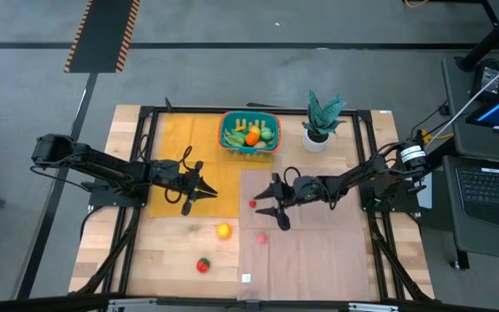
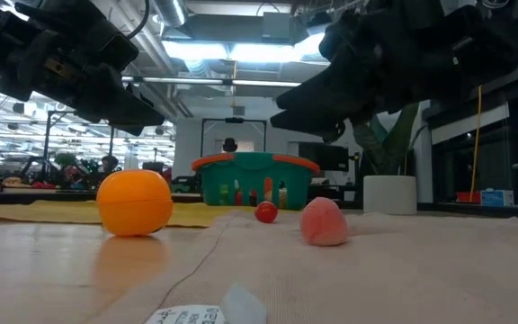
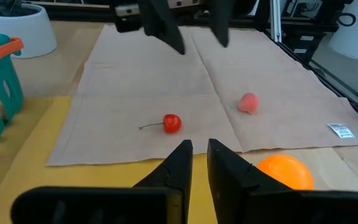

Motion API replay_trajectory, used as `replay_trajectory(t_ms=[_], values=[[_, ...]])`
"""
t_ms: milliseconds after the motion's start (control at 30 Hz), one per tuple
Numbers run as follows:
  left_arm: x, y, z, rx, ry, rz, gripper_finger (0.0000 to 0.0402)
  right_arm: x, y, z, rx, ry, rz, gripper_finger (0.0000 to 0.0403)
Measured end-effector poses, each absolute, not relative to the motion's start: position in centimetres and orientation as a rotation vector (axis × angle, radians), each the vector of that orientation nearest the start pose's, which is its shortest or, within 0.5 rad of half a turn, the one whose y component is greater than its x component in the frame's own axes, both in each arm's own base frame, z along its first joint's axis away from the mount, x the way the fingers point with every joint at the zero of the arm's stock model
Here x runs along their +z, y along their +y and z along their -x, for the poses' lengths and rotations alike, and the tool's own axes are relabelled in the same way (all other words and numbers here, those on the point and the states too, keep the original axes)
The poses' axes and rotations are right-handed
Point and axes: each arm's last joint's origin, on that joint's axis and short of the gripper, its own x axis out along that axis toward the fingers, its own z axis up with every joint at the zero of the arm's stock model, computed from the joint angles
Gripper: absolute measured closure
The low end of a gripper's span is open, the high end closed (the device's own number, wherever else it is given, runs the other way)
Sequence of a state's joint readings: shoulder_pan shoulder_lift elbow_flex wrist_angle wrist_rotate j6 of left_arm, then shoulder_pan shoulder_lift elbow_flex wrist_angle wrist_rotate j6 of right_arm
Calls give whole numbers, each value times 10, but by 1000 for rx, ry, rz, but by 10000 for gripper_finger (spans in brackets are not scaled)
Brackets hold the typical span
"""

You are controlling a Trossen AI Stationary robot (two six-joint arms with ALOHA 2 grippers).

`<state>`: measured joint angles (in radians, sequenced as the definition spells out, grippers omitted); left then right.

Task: Pick and placing Produce into tupperware
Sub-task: Put the red cherry into the blue basket

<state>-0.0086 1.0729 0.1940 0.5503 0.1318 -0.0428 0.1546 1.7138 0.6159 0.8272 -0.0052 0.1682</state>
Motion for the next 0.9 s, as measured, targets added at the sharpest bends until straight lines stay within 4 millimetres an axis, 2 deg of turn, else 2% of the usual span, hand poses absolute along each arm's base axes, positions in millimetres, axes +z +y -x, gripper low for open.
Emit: replay_trajectory(t_ms=[200,700,900], values=[[154,-5,-188,-132,331,63,359,149,51,-312,220,293,-222,180],[154,-5,-188,-132,331,62,400,148,51,-311,224,300,-193,180],[154,-5,-188,-132,331,62,391,151,53,-318,222,341,-168,180]])
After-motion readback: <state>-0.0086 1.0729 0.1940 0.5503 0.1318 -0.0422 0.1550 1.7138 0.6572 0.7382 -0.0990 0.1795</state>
